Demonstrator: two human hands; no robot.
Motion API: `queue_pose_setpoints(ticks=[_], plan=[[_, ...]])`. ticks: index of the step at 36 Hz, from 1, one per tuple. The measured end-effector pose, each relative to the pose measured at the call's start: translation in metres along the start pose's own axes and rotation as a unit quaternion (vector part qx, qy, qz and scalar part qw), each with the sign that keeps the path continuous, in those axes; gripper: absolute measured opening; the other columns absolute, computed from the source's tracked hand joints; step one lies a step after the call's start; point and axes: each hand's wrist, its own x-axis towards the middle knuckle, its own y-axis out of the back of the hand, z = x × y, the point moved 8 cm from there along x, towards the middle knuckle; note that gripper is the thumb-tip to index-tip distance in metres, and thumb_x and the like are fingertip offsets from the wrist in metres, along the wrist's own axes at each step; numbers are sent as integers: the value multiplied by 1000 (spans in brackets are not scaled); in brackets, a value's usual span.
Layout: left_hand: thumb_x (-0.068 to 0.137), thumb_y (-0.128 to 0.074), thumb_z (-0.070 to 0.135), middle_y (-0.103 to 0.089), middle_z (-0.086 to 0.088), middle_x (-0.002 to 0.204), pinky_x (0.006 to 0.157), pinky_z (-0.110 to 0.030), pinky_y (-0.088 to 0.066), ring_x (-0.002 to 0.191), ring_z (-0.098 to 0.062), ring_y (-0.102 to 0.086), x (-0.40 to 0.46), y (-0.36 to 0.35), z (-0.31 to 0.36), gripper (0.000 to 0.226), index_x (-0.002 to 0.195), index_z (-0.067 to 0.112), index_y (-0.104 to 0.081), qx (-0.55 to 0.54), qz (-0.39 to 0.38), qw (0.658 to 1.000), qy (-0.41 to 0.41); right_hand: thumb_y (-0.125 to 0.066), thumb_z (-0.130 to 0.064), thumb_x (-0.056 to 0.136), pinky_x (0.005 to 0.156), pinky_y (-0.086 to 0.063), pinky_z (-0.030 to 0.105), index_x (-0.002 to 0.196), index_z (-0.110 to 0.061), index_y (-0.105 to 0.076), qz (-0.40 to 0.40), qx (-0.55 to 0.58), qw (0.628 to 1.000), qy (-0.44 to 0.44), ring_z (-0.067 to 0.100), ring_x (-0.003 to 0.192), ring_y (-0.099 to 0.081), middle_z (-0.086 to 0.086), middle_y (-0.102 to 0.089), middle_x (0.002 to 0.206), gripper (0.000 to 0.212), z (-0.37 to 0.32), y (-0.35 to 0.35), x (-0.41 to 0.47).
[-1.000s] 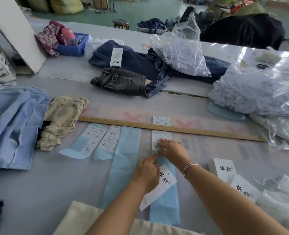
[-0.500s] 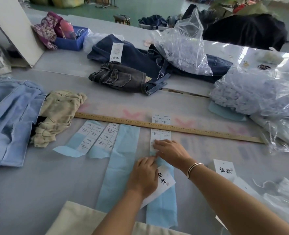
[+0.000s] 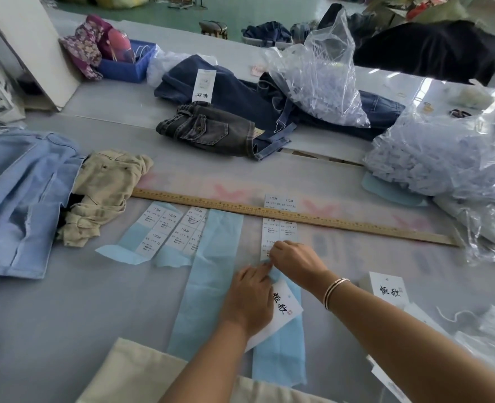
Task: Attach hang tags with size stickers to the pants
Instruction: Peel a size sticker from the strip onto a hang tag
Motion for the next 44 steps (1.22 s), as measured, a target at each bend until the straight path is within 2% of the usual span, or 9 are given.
queue_pose_setpoints(ticks=[6,13,20,26,29,32,38,41,44], plan=[[61,-76,19,-70,6,110,87,-26,-47,91,-14,-67,-1,-2,-1,20,80,16,-71,32,15,999,2,-54,-22,93,75,-44,30,97,-6,-70,-49,150,983,-89,24,91,-59,5,-63,103,23,25,-6,11],[76,-52,19,-71,4,105,81,-29,-34,84,-18,-66,-2,2,1,20,83,15,-71,45,37,998,-1,-58,-17,91,76,-43,28,92,-4,-69,-17,253,952,-173,21,85,-58,9,-65,98,17,47,2,16],[80,-38,24,-64,5,84,68,-29,-47,76,-18,-61,-2,2,3,31,82,18,-69,53,15,998,-4,-56,-24,94,115,-25,35,132,-14,-54,-83,203,974,-47,21,139,-33,4,-40,148,40,19,-29,-3],[76,-41,22,-63,2,78,67,-31,-34,70,-21,-59,-3,4,4,23,68,18,-62,41,26,999,-12,-55,-23,94,104,-42,35,120,-15,-65,38,137,990,-10,23,126,-52,1,-57,135,29,11,-15,-15],[75,-42,22,-68,3,85,68,-31,-32,72,-20,-61,-2,2,3,25,70,18,-65,37,11,999,-12,-60,-18,90,83,-57,38,106,-8,-70,64,82,994,43,27,108,-65,9,-65,121,21,1,-5,-18],[75,-42,22,-68,3,86,68,-31,-31,72,-20,-61,-3,3,4,25,70,18,-65,35,15,999,-16,-45,-27,99,83,-52,36,112,-11,-62,-4,80,997,2,25,108,-61,3,-61,126,27,11,-10,-13],[75,-41,22,-67,4,83,64,-26,-49,70,-19,-62,-1,7,6,28,77,17,-69,43,11,999,-20,-45,-27,96,74,-44,35,88,-13,-61,20,116,986,-118,24,85,-58,4,-60,96,22,25,-2,1],[75,-43,21,-67,4,86,70,-31,-42,73,-19,-63,-3,7,4,29,83,16,-70,34,1,999,-8,-50,-17,93,64,-38,35,83,-4,-62,137,263,906,-304,28,76,-56,12,-63,86,21,80,24,-4],[77,-51,14,-70,2,103,78,-30,-36,83,-21,-66,-2,1,-2,19,83,13,-68,-27,-24,999,17,-52,-14,95,57,-50,31,88,-3,-64,245,517,697,-432,20,60,-63,8,-62,73,17,122,42,-33]])
